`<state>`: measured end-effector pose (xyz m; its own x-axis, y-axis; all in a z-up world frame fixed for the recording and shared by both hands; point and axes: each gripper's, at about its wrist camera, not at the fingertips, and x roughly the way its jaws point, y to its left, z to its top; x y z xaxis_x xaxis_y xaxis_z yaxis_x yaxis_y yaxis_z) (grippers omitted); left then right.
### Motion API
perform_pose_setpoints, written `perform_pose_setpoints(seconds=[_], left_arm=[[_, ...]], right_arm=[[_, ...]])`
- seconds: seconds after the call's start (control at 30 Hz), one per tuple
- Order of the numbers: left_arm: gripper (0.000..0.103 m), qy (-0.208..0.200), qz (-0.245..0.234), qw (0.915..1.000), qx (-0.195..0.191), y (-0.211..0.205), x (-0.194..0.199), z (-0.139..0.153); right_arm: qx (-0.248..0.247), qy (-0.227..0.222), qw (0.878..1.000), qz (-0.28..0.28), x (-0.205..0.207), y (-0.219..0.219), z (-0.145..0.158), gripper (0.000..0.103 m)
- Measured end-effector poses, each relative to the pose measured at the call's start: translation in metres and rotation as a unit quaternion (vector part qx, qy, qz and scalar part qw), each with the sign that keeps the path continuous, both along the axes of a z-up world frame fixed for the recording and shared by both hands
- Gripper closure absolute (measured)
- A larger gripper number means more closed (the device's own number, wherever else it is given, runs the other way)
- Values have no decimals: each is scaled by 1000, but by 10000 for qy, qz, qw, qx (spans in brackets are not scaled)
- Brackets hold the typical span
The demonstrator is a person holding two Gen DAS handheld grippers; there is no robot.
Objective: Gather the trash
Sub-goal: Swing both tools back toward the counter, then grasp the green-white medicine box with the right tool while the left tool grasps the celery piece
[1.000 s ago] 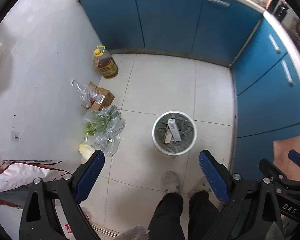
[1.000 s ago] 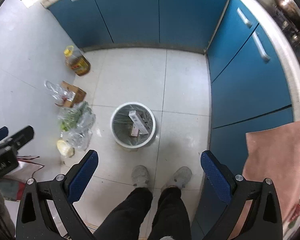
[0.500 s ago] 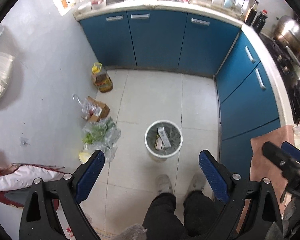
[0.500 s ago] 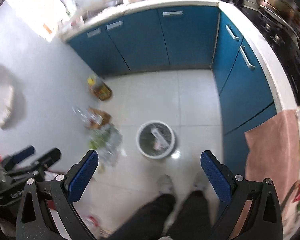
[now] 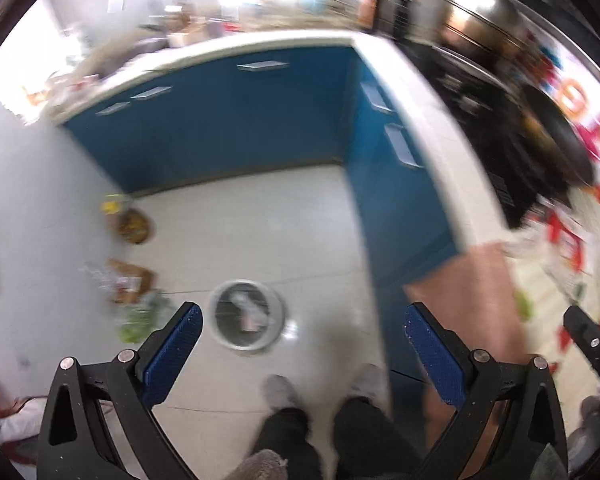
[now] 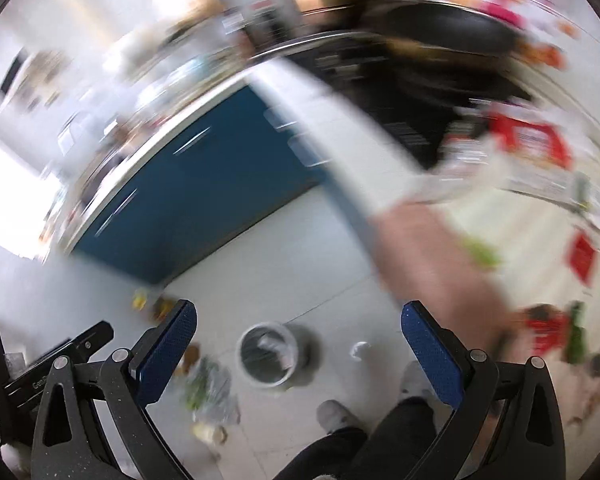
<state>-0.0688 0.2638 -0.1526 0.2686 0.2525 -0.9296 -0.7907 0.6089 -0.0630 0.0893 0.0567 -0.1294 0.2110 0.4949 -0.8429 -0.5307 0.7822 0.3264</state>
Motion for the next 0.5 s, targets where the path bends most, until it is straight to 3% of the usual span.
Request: perform_pose_setpoints(seconds=[0.2,0.37,0.43,0.5], left_arm=[[0,131,-780,9906,-1114,-70,163,-35],[2,590,-846,9655,-2391,-121,256,-106],[18,743,-663,9554,-2779,-130,274,-137],[26,916,-381,9465,-3069,-135,284,-162]], right_arm=[[-353,93,9861,-1622,136,-138,-18,0],[-766,118,9683,-2375,212,-224,-39,0],[-863,116,9638,-2521,237,-245,-51,0],[-956,99,9604,-2614,256,-260,-61,0]])
